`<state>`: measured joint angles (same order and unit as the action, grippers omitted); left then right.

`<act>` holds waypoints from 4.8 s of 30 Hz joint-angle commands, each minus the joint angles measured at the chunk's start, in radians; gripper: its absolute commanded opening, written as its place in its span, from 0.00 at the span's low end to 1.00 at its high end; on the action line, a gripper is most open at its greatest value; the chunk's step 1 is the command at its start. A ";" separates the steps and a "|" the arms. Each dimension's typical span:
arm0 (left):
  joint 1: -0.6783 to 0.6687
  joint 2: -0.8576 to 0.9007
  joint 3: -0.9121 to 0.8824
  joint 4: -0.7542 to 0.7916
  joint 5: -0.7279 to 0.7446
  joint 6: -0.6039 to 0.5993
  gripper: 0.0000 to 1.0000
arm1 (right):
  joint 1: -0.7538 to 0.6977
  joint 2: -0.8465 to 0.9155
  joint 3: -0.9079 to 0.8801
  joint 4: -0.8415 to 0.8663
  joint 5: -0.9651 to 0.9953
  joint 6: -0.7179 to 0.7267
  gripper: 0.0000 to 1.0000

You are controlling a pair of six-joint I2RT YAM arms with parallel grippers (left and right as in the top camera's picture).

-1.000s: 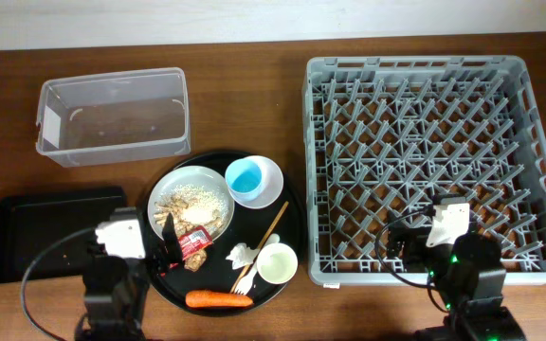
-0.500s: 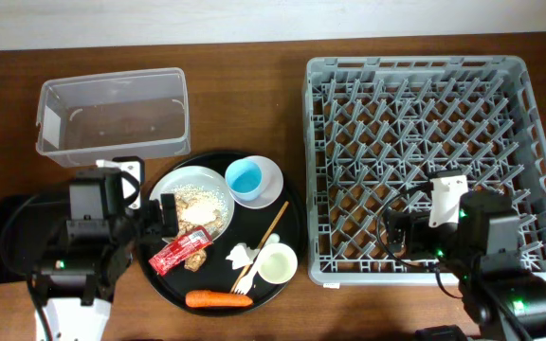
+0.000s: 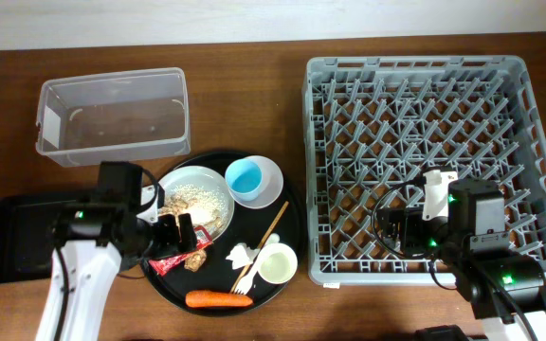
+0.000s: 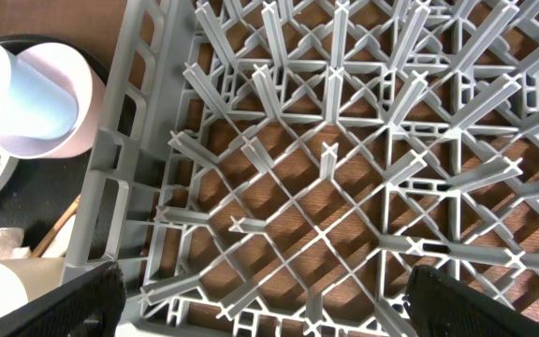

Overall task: Sort waste into correct bins and load items into the dishwasher rack
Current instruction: 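Move the left gripper down to the red snack wrapper, then grasp the red snack wrapper with the left gripper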

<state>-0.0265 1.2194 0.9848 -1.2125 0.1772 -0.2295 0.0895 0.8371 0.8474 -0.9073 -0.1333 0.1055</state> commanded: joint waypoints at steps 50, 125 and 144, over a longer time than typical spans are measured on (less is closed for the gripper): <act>-0.072 0.341 0.025 0.154 -0.103 0.082 0.72 | -0.007 0.001 0.018 -0.040 -0.010 0.008 0.99; -0.262 0.343 -0.042 0.277 -0.192 0.148 0.64 | -0.006 0.001 0.018 -0.040 -0.010 0.008 0.99; -0.262 0.404 -0.027 0.241 -0.175 0.149 0.41 | -0.007 0.001 0.018 -0.040 -0.010 0.008 0.99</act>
<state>-0.2852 1.6161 0.9447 -0.9543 -0.0036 -0.0864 0.0891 0.8371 0.8474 -0.9474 -0.1337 0.1055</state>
